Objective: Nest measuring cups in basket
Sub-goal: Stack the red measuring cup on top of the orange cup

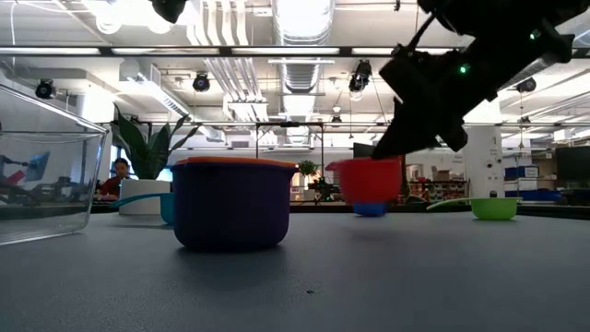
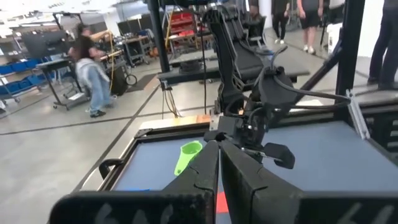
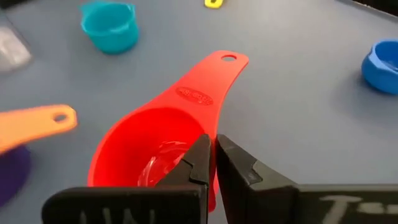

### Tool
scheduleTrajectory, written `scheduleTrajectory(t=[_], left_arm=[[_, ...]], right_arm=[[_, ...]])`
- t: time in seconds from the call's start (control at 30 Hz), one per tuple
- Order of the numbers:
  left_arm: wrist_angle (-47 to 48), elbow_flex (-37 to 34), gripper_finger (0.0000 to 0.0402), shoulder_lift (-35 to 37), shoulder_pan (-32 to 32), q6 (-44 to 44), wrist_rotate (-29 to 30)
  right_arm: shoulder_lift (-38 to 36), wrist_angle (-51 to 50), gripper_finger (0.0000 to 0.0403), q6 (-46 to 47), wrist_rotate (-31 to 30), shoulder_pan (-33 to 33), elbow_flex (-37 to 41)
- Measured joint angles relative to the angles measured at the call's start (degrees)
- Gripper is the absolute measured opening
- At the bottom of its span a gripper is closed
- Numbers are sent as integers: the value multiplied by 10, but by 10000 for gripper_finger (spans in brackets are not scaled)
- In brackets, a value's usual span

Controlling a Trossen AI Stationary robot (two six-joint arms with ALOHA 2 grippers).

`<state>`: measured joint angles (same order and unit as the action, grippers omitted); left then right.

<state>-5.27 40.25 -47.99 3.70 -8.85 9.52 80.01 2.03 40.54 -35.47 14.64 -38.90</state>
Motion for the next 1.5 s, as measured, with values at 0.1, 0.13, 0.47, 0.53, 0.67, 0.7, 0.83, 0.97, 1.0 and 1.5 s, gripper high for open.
scheduleTrajectory(t=[0.1,0.13,0.47,0.53,0.67,0.7,0.83,0.97,1.0,1.5], left_arm=[[2,-4,0,12,0,5,0],[2,-5,0,14,0,6,0],[4,-7,0,18,0,6,0],[9,-7,0,21,0,6,0],[20,-7,0,31,0,6,0],[23,-7,0,34,0,8,0],[28,-7,0,39,0,13,0],[27,-7,0,41,0,14,0],[28,-7,0,41,0,14,0],[28,-7,0,44,1,14,0]], right_arm=[[-14,0,9,36,-1,-7,-1],[-18,0,9,44,-1,-10,-1],[-33,14,8,160,-1,-2,-1],[-33,37,8,179,7,5,-1],[-25,99,8,196,8,21,-1],[-22,115,8,196,6,24,-2],[-3,102,8,195,-9,26,-16],[25,99,8,198,-10,26,-28],[30,103,8,202,-10,26,-34],[103,109,8,201,18,36,-143]])
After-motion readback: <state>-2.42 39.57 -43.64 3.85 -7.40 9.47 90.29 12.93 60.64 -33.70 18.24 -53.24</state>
